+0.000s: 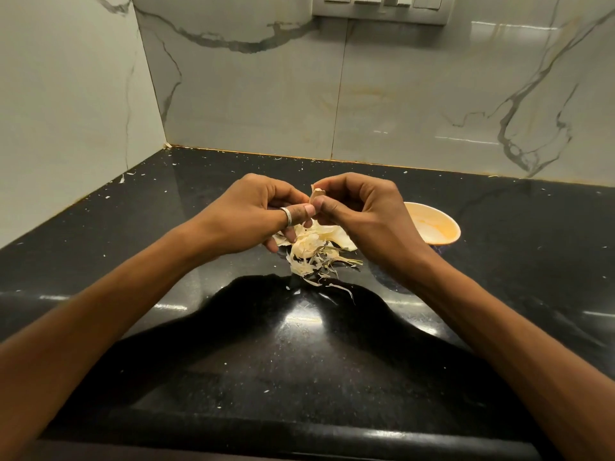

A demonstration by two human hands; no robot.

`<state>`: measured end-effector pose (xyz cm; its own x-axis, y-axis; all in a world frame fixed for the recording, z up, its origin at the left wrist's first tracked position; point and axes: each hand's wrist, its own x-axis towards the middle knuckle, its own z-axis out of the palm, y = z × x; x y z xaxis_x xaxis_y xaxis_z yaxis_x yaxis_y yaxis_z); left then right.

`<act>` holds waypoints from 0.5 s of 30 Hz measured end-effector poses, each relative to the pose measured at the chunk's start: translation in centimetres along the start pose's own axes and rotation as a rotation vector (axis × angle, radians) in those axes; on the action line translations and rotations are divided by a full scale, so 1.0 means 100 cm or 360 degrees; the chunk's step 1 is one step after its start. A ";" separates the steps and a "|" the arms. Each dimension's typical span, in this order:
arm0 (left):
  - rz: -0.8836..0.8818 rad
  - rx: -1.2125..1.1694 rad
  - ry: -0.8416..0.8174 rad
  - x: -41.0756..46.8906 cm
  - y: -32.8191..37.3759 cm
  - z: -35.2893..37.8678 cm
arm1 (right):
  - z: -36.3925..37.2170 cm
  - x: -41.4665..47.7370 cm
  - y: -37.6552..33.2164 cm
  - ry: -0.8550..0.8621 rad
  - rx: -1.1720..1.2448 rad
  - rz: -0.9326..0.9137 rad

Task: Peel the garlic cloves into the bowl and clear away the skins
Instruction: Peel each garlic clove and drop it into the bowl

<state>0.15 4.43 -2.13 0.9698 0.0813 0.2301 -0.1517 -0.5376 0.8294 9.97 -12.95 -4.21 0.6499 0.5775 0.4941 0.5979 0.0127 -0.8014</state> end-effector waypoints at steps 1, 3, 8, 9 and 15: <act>-0.0026 -0.0082 0.0020 0.000 0.000 0.003 | 0.000 0.001 0.001 -0.0002 -0.0015 0.0005; -0.0065 -0.0249 0.0066 0.000 -0.002 0.007 | -0.001 0.002 0.005 0.0000 -0.0059 0.0005; -0.0046 -0.0434 0.0105 0.000 -0.007 0.016 | 0.001 0.002 0.007 0.0078 -0.0222 -0.0046; -0.0042 -0.0440 0.0102 0.000 -0.007 0.019 | 0.002 0.001 0.007 0.0089 -0.0271 -0.0068; -0.0015 -0.0439 0.0139 -0.001 -0.013 0.034 | 0.003 -0.004 0.007 0.0100 -0.0538 -0.0216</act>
<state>0.90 2.28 -5.01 0.9531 0.1635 0.2546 -0.2005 -0.2891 0.9361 9.99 -12.89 -5.05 0.5755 0.5375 0.6163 0.7950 -0.1910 -0.5758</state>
